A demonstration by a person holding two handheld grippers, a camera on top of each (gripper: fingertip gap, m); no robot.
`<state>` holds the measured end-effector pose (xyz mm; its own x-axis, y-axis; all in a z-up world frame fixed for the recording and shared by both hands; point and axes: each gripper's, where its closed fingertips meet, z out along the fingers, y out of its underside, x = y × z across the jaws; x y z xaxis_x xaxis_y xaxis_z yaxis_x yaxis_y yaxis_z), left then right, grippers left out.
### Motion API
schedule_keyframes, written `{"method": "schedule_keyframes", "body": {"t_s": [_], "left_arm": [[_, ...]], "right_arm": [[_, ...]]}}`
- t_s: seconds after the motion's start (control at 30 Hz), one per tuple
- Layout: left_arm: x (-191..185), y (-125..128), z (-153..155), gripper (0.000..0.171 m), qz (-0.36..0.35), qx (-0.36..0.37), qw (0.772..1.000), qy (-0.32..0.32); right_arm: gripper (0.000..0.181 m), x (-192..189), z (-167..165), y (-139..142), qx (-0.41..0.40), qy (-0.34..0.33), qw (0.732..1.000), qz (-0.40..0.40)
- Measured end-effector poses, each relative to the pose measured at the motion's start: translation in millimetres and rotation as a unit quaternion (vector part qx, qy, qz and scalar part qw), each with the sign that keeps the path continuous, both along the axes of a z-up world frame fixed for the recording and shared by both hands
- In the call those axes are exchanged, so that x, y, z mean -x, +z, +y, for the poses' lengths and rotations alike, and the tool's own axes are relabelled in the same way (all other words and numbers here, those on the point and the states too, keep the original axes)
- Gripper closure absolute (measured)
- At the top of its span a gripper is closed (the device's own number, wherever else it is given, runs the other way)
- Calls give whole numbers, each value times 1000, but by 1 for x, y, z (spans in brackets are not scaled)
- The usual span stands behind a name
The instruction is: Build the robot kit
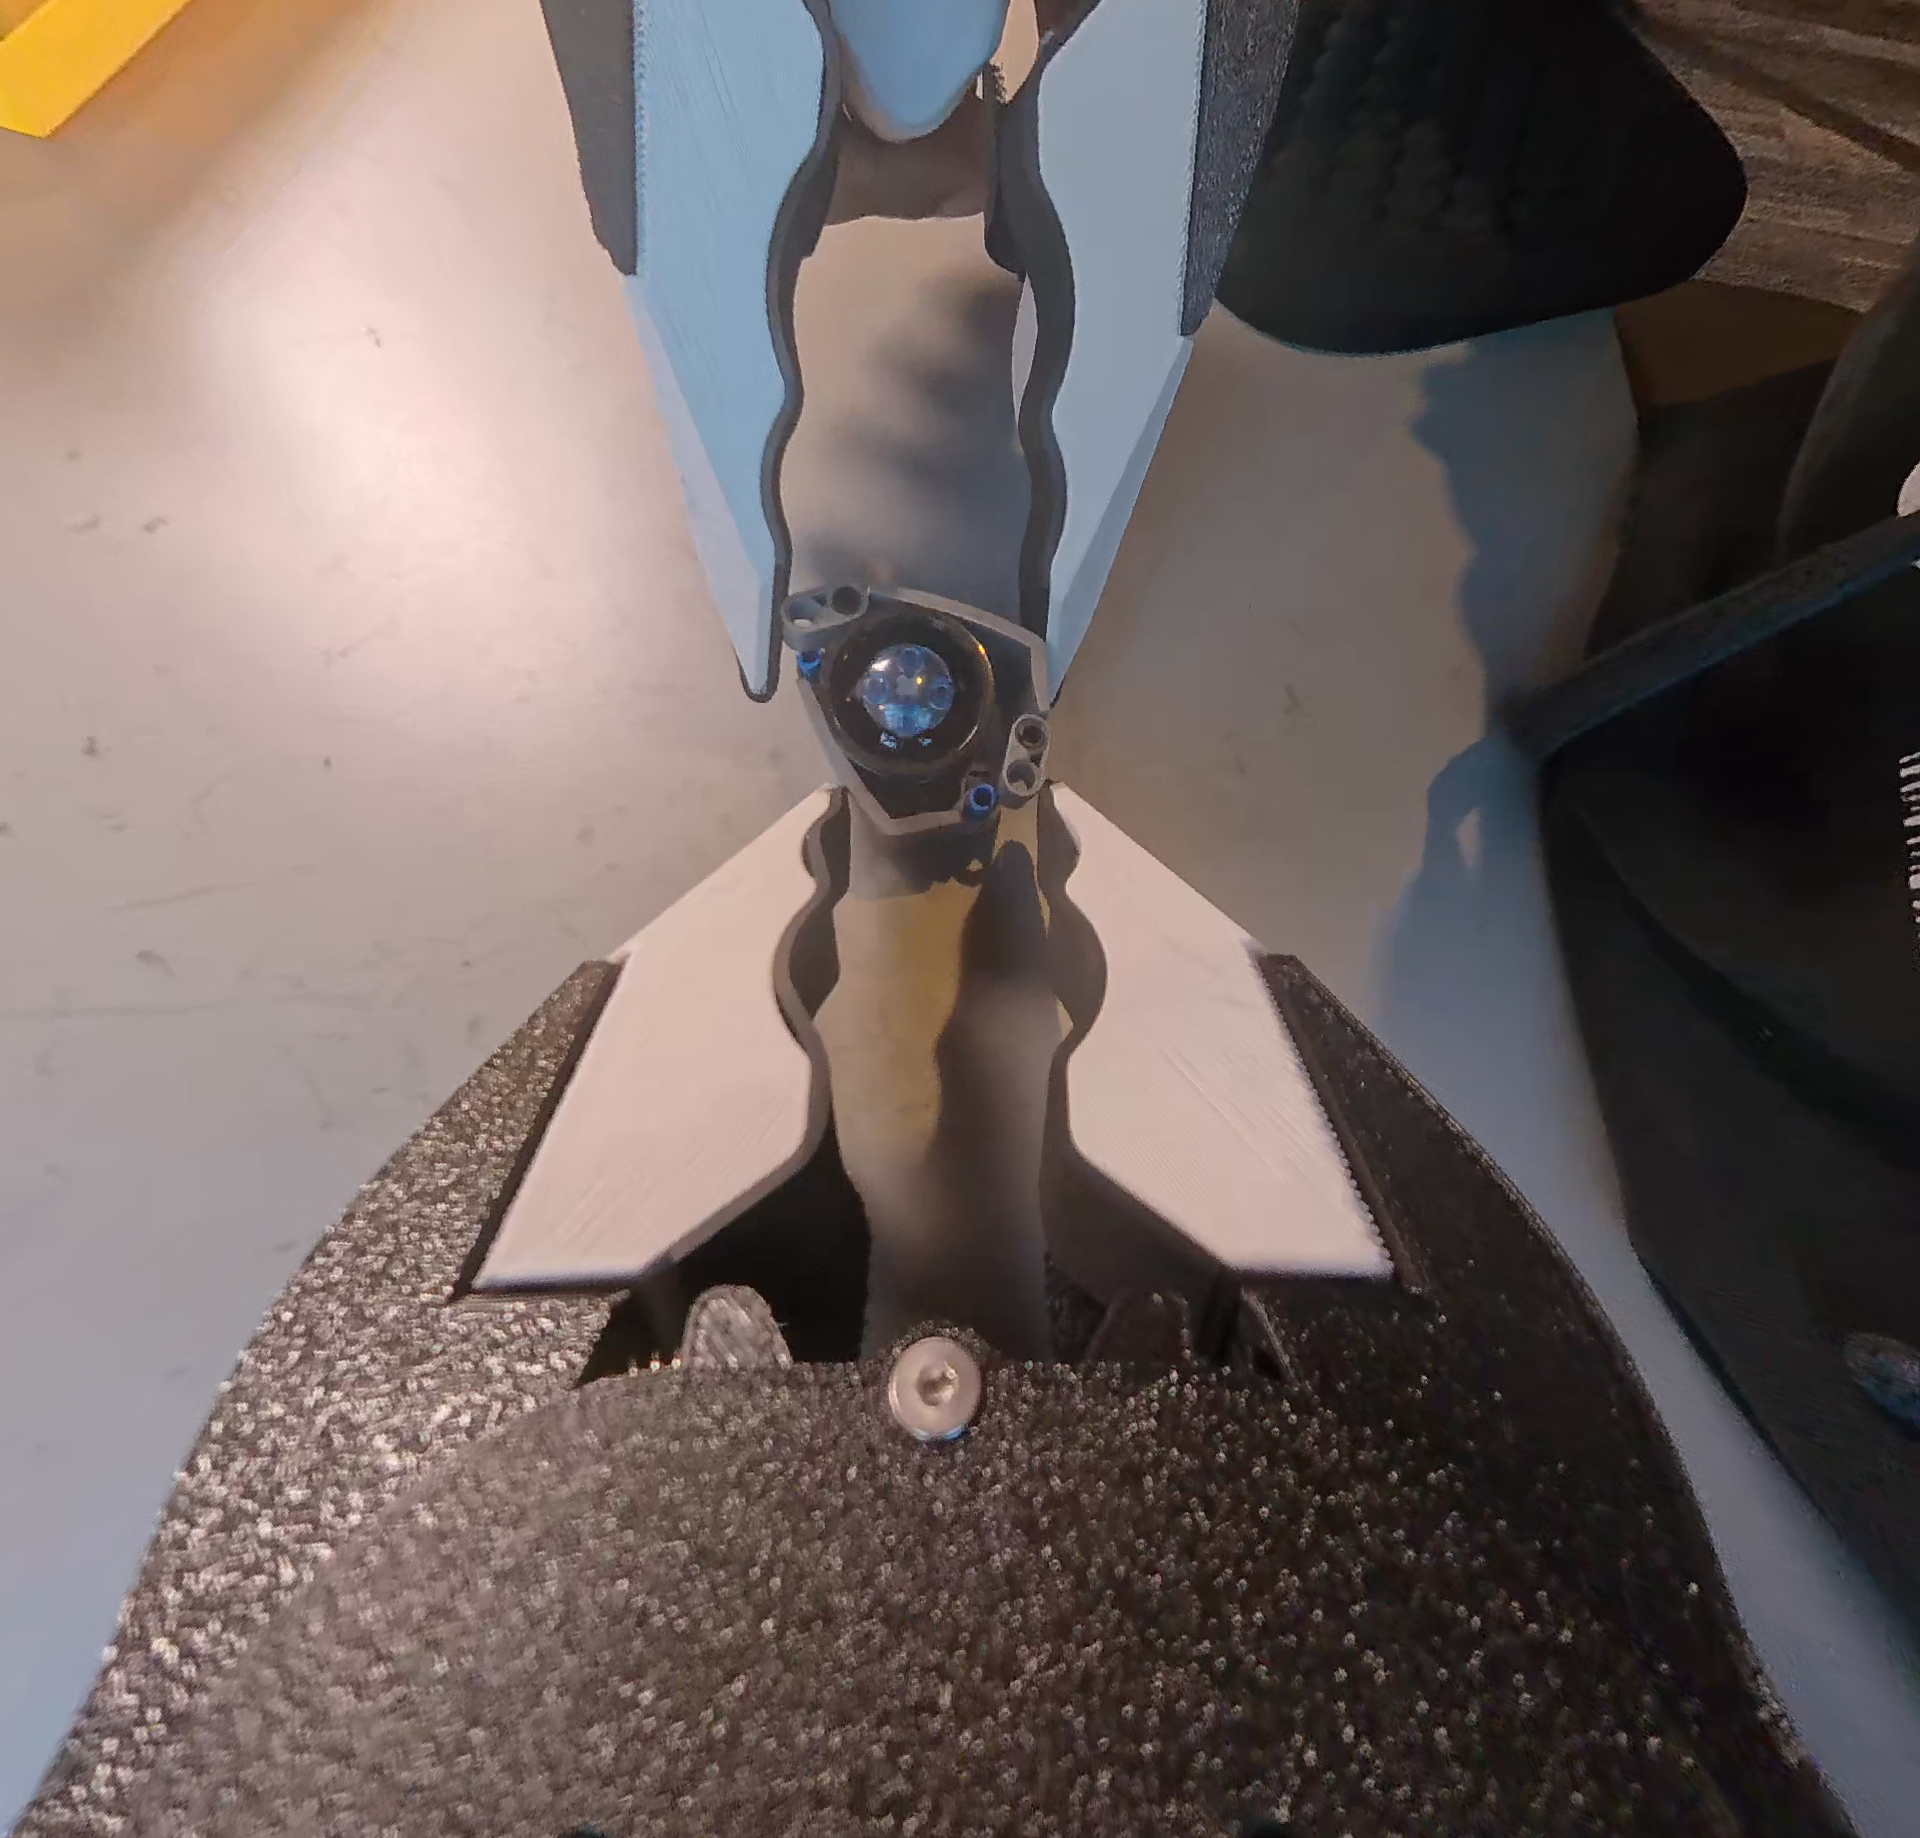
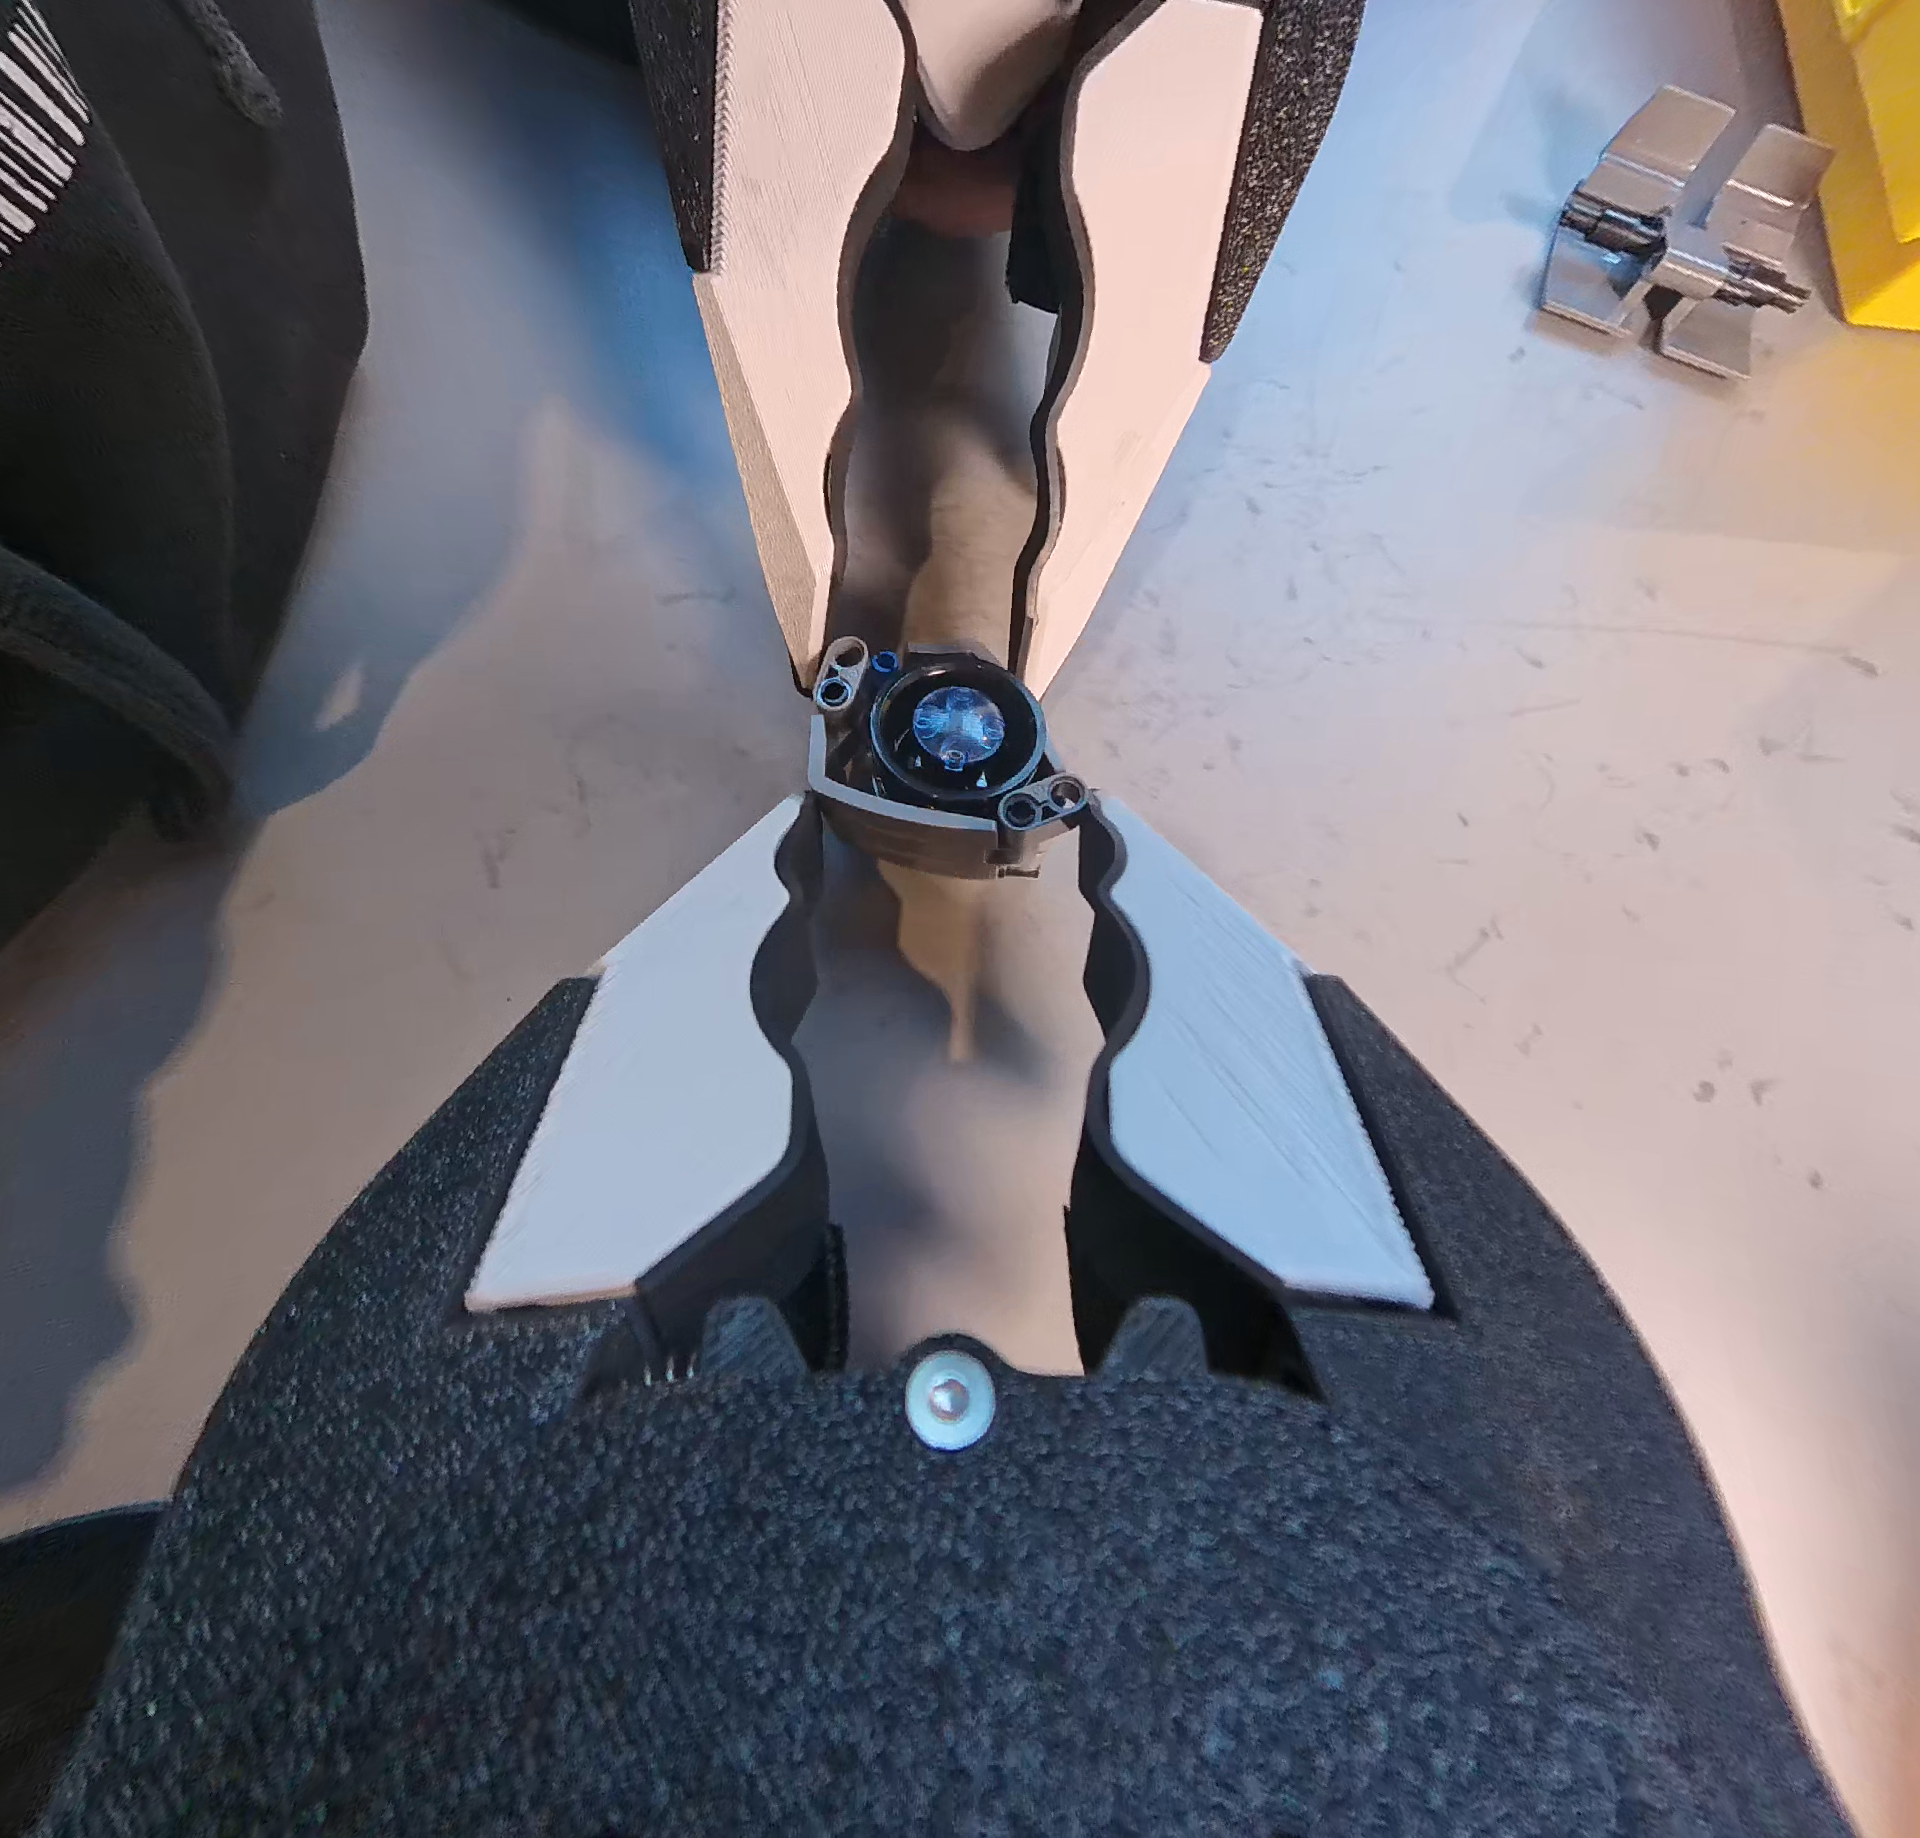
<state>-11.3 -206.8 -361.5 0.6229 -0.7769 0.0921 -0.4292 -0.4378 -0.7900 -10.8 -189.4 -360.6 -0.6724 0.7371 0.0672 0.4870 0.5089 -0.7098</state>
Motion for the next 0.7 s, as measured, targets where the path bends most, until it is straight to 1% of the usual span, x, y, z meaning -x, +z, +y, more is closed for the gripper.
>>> {"method": "schedule_keyframes", "body": {"t_s": [0.2,0.3,0.37,0.47,0.6,0.7], "left_arm": [[1,0,2,138,6,-6,1000,4],[1,2,2,144,11,-14,1000,3],[2,1,2,144,24,-20,999,5],[1,2,2,144,12,-12,1000,8],[1,0,-1,142,15,-12,1000,-3],[-3,1,-5,136,2,-6,1000,-16]], "right_arm": [[133,0,0,0,0,9,1000,1],[137,-2,-5,-2,-1,25,1000,-3],[137,-1,-4,-2,-8,25,1000,-2],[136,-2,-4,-2,-1,24,1000,-7],[136,-2,-7,-5,9,22,1000,-15],[136,-4,-10,-8,12,25,999,-24]]}}
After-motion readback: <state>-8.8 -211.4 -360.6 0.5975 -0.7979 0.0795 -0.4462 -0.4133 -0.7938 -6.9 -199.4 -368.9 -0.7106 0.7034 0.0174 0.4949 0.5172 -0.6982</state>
